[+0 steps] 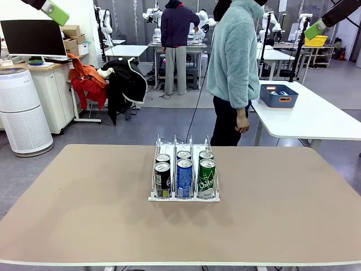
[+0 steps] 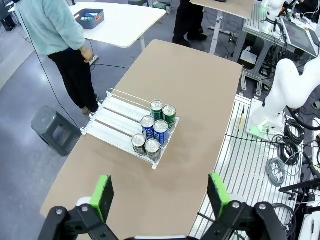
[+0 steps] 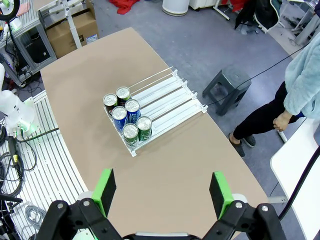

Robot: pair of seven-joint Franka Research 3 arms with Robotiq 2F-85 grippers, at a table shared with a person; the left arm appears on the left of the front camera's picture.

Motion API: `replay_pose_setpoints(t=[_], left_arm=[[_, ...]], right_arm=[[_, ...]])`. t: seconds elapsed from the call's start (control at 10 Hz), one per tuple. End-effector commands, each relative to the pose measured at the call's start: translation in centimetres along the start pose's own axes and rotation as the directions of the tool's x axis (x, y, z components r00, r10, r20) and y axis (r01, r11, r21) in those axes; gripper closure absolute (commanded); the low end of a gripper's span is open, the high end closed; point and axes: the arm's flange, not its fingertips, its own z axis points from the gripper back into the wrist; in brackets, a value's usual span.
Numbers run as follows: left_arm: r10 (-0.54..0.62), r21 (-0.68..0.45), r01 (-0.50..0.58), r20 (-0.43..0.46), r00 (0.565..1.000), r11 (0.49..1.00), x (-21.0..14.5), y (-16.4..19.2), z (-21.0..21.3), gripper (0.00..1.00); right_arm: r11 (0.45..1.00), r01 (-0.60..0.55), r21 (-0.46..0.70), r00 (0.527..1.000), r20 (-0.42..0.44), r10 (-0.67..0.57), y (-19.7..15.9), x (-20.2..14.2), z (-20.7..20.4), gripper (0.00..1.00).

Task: Fill the beverage cans into the dispenser.
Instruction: Pick up the Pepsi coke handed by the human.

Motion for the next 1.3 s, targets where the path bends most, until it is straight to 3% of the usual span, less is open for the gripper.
replay_pose_setpoints(t=[0.0,1.2], left_arm=[[0.005,0.004,-0.005,0.003,1.0,1.0,-0.02,0.09,0.08,0.0],[0.005,0.004,-0.005,0.003,1.0,1.0,-0.02,0.09,0.08,0.0]], right_arm=[[1.0,0.001,-0.007,1.0,0.005,-0.001,-0.05,0.0,-0.09,0.0],[1.0,0.001,-0.007,1.0,0.005,-0.001,-0.05,0.0,-0.09,0.0]])
